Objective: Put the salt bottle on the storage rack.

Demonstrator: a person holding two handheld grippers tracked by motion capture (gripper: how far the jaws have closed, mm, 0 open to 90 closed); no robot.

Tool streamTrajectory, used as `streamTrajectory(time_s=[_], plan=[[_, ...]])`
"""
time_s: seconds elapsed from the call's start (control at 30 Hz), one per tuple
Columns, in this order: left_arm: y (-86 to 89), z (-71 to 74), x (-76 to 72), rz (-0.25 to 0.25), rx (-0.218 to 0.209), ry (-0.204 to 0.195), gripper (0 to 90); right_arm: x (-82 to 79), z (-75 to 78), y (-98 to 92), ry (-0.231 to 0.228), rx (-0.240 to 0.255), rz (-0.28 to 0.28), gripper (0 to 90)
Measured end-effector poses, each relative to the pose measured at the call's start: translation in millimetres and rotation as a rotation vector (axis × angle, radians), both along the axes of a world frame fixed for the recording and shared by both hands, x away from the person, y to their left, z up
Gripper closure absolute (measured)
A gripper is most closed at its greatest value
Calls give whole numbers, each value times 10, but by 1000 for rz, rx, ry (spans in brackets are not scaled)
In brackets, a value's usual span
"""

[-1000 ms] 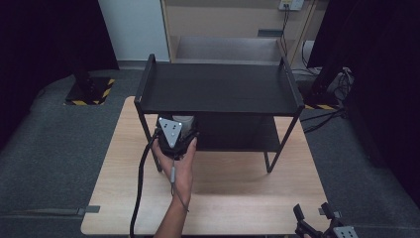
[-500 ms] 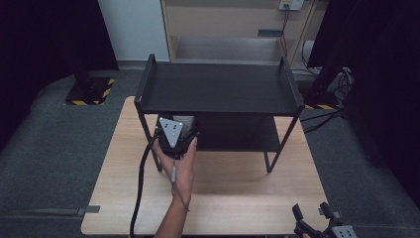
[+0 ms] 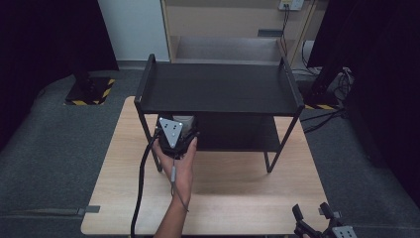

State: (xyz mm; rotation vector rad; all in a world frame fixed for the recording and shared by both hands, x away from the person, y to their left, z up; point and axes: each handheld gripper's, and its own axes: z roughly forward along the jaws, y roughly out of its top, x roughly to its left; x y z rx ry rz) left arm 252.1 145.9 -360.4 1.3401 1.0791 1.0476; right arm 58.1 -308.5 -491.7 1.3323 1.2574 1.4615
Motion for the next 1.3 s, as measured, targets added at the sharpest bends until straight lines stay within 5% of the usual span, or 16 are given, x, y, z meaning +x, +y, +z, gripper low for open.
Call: streamTrajectory(time_s=[0.73,1.3], plan=[[5,28,-63,7,12,-6,133,8,4,8,-2,-2,4,26],[103,-51,-417,-5,-30,-32,121,11,11,29,-8,-2,13,25]])
